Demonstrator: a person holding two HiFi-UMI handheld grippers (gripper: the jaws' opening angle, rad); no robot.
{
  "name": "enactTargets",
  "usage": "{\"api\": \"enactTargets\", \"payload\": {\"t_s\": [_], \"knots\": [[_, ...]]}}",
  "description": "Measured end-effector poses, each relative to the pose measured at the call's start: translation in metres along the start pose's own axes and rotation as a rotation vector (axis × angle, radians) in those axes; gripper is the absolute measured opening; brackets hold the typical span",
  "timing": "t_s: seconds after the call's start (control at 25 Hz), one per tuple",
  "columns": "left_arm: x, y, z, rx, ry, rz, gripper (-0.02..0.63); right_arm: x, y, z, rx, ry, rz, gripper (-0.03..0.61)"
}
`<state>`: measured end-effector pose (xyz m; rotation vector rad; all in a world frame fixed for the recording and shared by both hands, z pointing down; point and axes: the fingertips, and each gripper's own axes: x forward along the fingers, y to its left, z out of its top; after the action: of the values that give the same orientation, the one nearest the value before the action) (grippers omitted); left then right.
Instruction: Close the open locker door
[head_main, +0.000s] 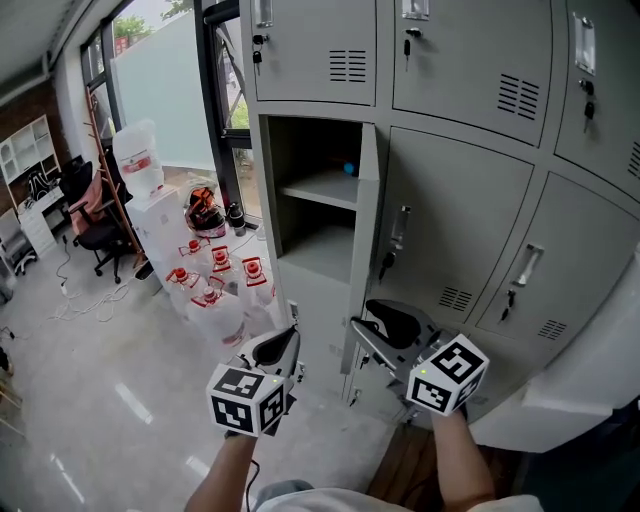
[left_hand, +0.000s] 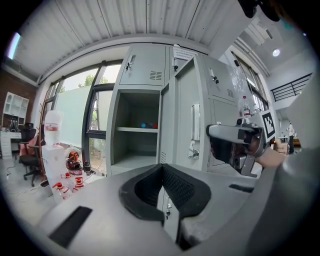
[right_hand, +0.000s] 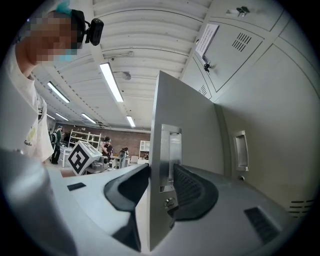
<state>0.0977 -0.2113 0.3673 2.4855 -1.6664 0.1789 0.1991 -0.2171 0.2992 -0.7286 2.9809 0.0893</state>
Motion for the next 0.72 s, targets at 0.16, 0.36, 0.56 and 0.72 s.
{"api": "enactTargets", "payload": {"t_s": [0.16, 0.36, 0.56, 0.72], "knots": [[-0.009, 0.007, -0.002, -0.002, 0.006, 0.036, 0.006, 0.008, 0.004, 0.0, 0.006, -0.01, 0.022, 0.15], [-0.015, 0.014, -0.006, -0.011, 0.017, 0.07, 0.006, 0.017, 0.008, -0.001, 0.014, -0.015, 0.052, 0.135], [-0.017, 0.016, -0.006, -0.011, 0.028, 0.08, 0.006, 0.023, 0.013, -0.001, 0.022, -0.015, 0.077, 0.12], [-0.018, 0.02, -0.01, -0.007, 0.044, 0.088, 0.006, 0.027, 0.013, -0.002, 0.032, -0.015, 0.07, 0.115]]}}
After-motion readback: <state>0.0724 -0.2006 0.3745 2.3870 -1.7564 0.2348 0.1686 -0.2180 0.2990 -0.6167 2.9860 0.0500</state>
